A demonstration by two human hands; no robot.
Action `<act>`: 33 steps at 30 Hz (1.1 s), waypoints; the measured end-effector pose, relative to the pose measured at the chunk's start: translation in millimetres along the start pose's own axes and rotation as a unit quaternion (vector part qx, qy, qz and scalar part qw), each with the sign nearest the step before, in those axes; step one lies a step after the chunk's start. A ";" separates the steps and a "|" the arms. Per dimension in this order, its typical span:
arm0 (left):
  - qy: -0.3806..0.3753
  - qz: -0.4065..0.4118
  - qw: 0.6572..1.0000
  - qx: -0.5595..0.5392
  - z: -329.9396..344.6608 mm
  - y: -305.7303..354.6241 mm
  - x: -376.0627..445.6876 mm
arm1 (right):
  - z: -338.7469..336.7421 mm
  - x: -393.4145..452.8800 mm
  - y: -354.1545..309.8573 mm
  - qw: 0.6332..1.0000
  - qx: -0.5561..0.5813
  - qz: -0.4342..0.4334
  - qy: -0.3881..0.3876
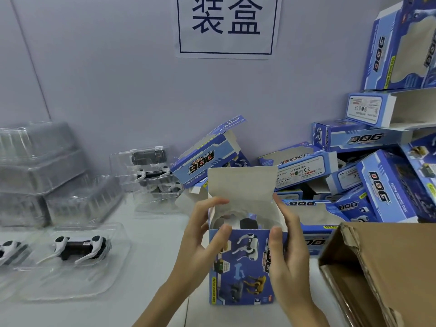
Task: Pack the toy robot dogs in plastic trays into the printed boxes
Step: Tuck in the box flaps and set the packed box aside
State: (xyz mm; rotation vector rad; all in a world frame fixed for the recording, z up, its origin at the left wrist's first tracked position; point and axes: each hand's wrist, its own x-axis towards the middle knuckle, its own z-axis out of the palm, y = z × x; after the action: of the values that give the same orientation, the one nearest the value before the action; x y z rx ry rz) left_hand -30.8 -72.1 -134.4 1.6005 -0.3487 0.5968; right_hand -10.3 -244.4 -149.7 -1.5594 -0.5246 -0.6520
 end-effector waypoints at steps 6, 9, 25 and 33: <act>-0.020 -0.071 0.997 -0.018 -8.7 8.4 15.3 | 10.8 -8.2 -0.3 0.996 -0.040 -0.047 0.063; -0.037 -0.120 0.992 -0.030 -12.0 13.9 22.8 | 14.0 -12.1 -0.8 0.993 -0.062 -0.067 0.071; -0.036 -0.143 0.955 -0.258 -5.2 24.2 18.2 | 1.8 10.9 -27.6 0.987 0.098 0.129 0.008; -0.035 -0.111 0.974 -0.193 0.1 25.4 17.5 | -1.0 23.2 -27.8 0.934 0.291 0.206 -0.004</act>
State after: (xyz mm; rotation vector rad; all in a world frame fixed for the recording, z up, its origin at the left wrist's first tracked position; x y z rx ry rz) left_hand -30.5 -73.2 -103.6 1.2647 -0.3114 0.2795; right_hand -12.1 -244.0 -113.6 -1.0567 -0.3349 -0.1407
